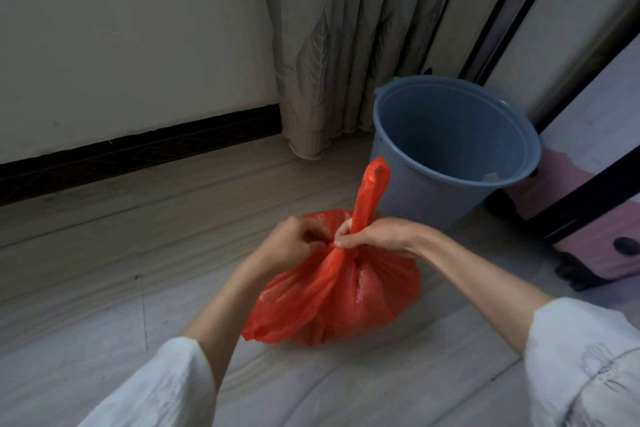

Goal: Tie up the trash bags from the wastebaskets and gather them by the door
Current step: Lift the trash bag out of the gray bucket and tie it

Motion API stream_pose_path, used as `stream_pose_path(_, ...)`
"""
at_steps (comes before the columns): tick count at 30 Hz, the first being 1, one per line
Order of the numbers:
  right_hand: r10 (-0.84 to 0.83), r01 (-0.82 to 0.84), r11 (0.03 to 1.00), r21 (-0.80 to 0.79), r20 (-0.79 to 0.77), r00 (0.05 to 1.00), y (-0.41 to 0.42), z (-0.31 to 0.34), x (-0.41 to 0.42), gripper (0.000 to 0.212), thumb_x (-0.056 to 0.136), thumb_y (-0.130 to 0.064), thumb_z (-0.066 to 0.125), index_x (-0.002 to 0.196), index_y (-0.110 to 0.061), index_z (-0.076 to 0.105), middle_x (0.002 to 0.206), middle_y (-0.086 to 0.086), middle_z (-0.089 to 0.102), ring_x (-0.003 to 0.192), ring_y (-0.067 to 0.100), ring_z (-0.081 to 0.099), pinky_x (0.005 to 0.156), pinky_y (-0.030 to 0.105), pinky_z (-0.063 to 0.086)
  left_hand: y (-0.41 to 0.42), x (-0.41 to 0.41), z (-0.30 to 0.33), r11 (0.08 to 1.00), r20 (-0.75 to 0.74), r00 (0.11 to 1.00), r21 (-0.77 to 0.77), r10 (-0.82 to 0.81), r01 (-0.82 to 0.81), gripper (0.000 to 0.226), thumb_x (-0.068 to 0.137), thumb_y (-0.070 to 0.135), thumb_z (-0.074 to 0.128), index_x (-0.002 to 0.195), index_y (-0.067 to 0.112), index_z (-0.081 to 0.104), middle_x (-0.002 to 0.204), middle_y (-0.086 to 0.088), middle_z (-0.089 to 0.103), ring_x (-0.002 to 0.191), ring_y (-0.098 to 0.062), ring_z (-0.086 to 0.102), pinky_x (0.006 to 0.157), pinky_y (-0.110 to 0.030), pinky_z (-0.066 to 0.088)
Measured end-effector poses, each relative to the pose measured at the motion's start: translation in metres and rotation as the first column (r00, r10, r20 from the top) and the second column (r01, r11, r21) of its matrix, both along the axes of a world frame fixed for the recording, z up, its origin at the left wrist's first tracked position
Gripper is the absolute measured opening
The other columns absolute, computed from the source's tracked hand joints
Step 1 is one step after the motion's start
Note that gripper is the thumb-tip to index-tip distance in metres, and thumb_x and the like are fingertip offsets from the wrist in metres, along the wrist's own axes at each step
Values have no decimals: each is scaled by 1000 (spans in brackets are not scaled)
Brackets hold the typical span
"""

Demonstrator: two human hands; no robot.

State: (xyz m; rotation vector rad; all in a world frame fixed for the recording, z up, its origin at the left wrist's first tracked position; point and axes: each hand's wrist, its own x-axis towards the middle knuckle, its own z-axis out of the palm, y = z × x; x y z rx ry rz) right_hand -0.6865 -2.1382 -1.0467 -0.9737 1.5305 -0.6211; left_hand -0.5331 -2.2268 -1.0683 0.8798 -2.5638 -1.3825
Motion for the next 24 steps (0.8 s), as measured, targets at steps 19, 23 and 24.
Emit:
stream_pose_path(19,-163,-86,909,-408,-536,828,17,-10,10,8,77,-22,55,77,-21,47,61,-16,49,59,2,46,64,26,35,13,-12,-1,971,57,998,-238,36,-21,19,83,27,57,94,15,68,101,-4,70,100,-21,55,100,-29,33)
stream_pose_path(23,-421,371,903,-218,-277,864,8,-15,13,9,73,-11,62,66,-17,62,68,4,63,67,18,56,65,33,46,15,-11,1,970,45,998,-241,46,-34,21,83,31,59,95,16,68,102,-3,69,100,-21,53,87,-23,33)
stream_pose_path(24,-499,489,866,-102,-126,858,6,-16,14,17,73,-5,62,61,-17,63,62,4,60,59,17,52,55,29,43,16,-10,1,967,46,998,-253,48,-34,22,83,33,60,95,16,68,101,-4,69,100,-21,53,88,-24,35)
